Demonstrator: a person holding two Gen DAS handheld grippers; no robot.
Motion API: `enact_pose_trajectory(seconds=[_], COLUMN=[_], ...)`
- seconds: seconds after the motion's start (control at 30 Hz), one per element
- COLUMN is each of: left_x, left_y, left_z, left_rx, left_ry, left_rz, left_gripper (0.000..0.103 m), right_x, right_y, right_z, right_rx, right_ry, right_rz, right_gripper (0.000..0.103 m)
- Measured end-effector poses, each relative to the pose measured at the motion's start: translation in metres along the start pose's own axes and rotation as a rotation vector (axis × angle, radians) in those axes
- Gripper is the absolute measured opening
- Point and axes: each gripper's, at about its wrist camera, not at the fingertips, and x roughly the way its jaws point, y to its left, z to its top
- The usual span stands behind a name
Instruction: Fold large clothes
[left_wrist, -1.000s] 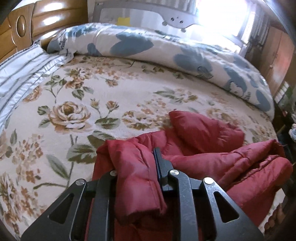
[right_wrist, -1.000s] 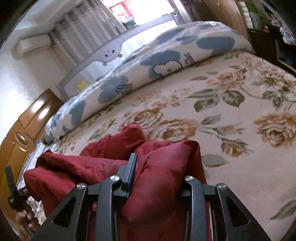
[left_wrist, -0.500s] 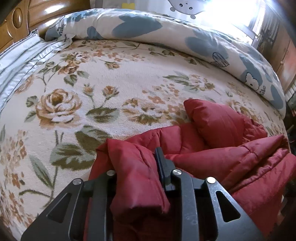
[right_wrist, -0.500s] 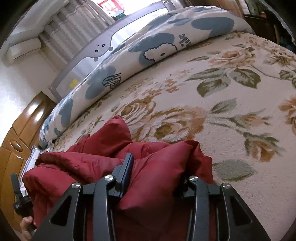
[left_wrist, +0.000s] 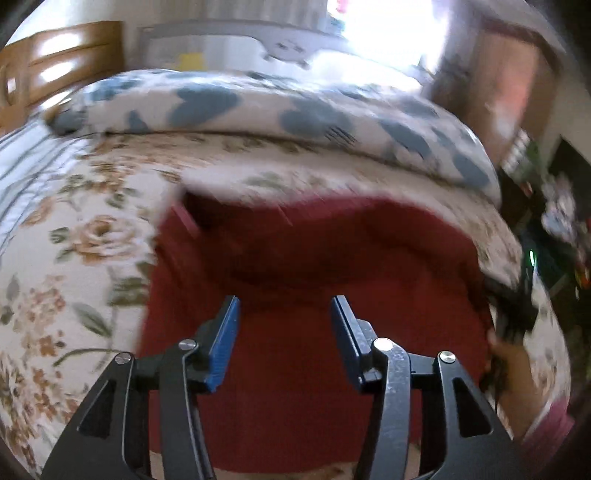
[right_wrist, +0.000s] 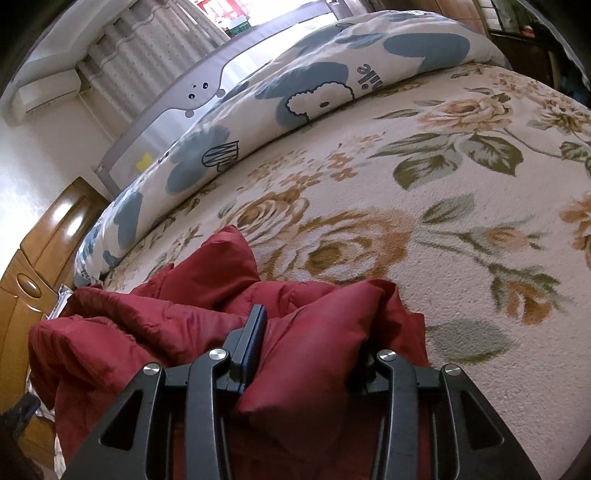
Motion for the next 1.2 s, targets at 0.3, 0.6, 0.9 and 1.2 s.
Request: enact_pose_trajectory(seconds=[0.3,0.6,0.9,1.2], left_x=[0.077,0.082,0.094,0.119], left_y=[-0.021,-0.019,0.016,0.029], left_z=[-0.018,-0.01,0.003,0.007], left_rx=[0.107,0.097,0.057,-0.005], left_ry=[0.125,0.118,0.113,0.129], left_rz=[0.137,0.172,0.22,0.231], left_gripper=[0.052,0.053,0.075,0.088], right_x=[-0.043,-0.099,-0.008,0.009], right_y=[0.02,0.082,0.072,0.061], right_z=[0.009,-0.028,-0.041,-0.037], right_rx=[-0.026,-0.328,-0.355,-0.294], right_ry=[-0.02,-0.06,0.14,0.142], right_rz=[0.025,0.058,-0.061,-0.081], right_gripper=[0.058,0.094,0.097,0.1])
